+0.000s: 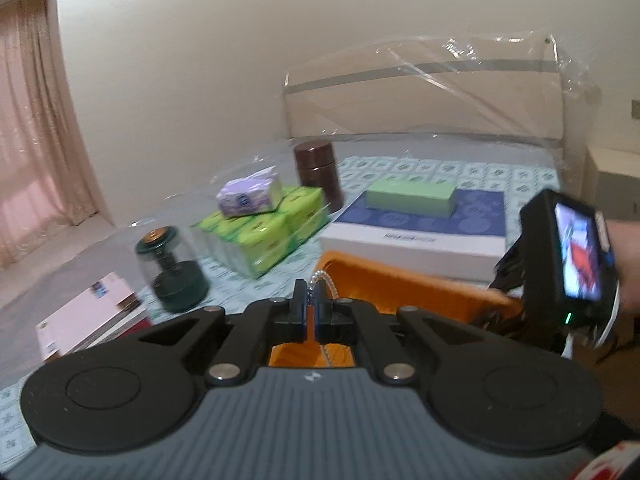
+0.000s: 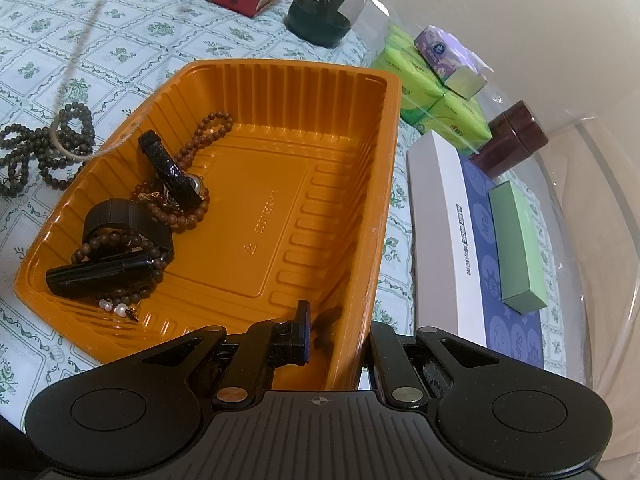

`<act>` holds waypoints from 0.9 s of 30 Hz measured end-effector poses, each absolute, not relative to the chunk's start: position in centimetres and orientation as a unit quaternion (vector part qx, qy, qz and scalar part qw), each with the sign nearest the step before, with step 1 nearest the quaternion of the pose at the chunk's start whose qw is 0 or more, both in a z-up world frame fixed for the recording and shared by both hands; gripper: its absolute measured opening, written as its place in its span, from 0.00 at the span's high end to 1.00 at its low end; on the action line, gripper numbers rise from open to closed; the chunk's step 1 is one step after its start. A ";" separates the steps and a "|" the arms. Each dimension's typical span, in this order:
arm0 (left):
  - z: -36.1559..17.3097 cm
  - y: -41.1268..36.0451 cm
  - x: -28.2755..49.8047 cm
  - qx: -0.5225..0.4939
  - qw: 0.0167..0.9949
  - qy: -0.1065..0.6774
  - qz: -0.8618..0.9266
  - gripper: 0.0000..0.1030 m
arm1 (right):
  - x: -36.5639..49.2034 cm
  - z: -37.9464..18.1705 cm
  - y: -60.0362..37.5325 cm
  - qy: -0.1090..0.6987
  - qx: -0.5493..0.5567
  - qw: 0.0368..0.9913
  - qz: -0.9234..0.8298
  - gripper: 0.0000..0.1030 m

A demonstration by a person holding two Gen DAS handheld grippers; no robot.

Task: Organize jewelry
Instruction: 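Lift the pearl necklace and lower it into the tray with the left tool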

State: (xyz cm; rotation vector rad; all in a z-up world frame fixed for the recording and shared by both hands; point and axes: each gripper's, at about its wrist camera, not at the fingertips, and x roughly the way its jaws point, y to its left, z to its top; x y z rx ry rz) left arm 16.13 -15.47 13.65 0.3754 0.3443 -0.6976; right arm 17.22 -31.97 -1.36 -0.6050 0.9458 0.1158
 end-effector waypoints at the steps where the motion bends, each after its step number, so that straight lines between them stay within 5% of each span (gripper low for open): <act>1: 13.8 -16.0 16.3 0.177 0.908 0.167 -0.342 0.98 | 17.2 -1.4 -32.0 0.448 -0.287 0.845 0.055 0.91; 27: 7.6 -20.9 21.7 0.140 0.882 0.273 -0.356 0.98 | 17.6 -1.7 -32.4 0.451 -0.278 0.846 0.059 0.91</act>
